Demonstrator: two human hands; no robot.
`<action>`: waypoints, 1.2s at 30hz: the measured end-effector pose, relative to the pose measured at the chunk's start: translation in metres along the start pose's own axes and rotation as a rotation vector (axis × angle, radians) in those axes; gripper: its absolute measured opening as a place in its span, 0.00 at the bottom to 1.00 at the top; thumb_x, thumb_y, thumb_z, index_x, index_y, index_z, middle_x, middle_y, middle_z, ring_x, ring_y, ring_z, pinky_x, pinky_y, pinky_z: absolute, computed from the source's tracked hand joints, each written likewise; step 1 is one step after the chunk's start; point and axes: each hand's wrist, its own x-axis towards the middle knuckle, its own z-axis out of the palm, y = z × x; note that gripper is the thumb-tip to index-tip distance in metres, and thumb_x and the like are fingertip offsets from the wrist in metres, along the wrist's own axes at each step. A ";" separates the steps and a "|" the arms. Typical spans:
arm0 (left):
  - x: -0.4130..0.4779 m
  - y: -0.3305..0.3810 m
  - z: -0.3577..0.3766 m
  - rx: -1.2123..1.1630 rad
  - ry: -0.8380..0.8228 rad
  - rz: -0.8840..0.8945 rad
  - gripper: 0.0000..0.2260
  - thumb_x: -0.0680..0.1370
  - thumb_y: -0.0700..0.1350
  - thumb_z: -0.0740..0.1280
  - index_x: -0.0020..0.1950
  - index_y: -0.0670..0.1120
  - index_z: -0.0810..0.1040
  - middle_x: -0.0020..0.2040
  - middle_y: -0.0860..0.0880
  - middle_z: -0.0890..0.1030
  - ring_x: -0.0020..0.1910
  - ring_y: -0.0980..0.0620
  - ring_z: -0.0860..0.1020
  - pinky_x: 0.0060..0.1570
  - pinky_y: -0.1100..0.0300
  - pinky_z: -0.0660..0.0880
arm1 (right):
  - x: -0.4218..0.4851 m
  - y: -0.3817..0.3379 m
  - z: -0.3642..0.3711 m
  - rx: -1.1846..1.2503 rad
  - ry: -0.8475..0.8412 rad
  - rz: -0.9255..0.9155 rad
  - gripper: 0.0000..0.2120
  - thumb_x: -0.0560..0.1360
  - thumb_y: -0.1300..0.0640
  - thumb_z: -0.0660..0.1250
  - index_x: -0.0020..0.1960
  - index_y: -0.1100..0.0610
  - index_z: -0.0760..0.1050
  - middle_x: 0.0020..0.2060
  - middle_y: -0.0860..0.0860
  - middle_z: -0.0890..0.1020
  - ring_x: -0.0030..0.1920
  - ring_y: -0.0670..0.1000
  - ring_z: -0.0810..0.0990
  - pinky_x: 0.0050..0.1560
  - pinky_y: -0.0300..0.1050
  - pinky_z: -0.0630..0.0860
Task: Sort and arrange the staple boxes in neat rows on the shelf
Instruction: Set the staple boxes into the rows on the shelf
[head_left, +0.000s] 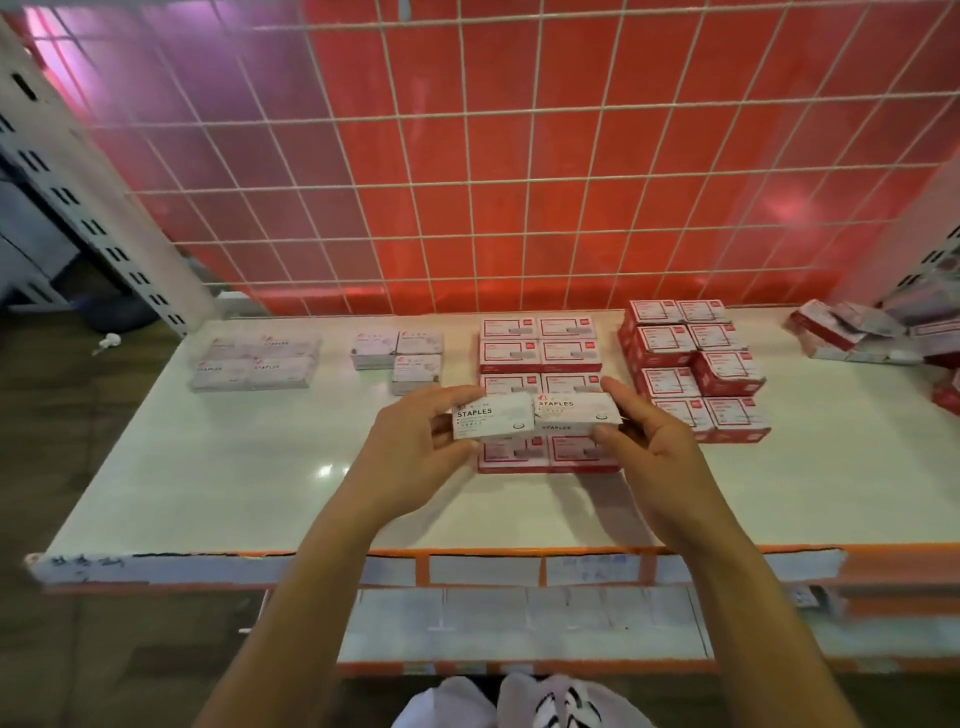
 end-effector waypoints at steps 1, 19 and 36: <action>0.001 0.001 0.001 -0.008 -0.005 -0.016 0.23 0.74 0.36 0.70 0.67 0.50 0.74 0.61 0.52 0.77 0.57 0.55 0.78 0.60 0.60 0.75 | 0.001 0.000 -0.004 0.020 0.015 0.018 0.24 0.77 0.64 0.63 0.67 0.43 0.66 0.52 0.39 0.80 0.51 0.35 0.79 0.46 0.31 0.78; -0.002 -0.010 0.003 -0.263 -0.050 -0.157 0.20 0.72 0.36 0.73 0.61 0.52 0.77 0.51 0.58 0.81 0.49 0.59 0.82 0.48 0.63 0.80 | 0.003 0.002 -0.017 0.182 -0.041 0.110 0.21 0.73 0.72 0.66 0.60 0.53 0.76 0.48 0.46 0.84 0.48 0.42 0.82 0.37 0.37 0.79; -0.010 -0.063 -0.060 -0.162 -0.024 -0.123 0.19 0.70 0.38 0.75 0.56 0.54 0.77 0.55 0.56 0.80 0.48 0.63 0.81 0.43 0.67 0.78 | 0.006 0.004 0.067 0.036 0.055 0.039 0.23 0.68 0.71 0.72 0.57 0.49 0.78 0.51 0.47 0.83 0.54 0.47 0.81 0.48 0.44 0.81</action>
